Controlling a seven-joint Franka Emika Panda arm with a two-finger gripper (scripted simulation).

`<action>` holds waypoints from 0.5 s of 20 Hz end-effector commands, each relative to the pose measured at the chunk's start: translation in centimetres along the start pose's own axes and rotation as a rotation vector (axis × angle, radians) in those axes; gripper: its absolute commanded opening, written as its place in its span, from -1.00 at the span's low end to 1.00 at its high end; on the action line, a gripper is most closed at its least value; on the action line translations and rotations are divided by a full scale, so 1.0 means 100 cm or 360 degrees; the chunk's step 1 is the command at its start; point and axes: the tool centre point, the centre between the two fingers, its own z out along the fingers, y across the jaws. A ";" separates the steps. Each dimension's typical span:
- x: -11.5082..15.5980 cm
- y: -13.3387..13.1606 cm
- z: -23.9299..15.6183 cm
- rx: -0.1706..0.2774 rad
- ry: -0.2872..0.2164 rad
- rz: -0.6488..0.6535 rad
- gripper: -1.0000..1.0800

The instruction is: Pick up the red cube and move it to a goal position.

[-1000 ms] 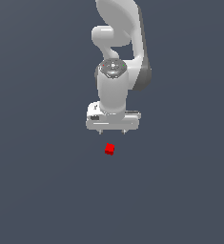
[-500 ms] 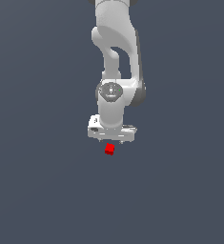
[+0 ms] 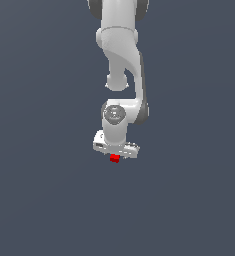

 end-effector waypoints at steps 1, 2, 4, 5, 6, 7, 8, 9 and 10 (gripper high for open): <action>0.001 0.000 0.007 0.0001 0.0001 0.0021 0.92; 0.002 0.000 0.009 0.0001 0.0001 0.0025 0.92; 0.002 0.000 0.011 0.0002 0.0001 0.0030 0.92; 0.002 0.000 0.011 0.0002 0.0001 0.0030 0.92; 0.002 0.000 0.011 0.0002 0.0001 0.0030 -1.00; 0.002 0.000 0.011 0.0002 0.0001 0.0030 -1.00; 0.002 0.000 0.011 0.0002 0.0001 0.0030 -1.00; 0.002 0.000 0.011 0.0002 0.0001 0.0030 -1.00; 0.002 0.000 0.011 0.0002 0.0001 0.0030 -1.00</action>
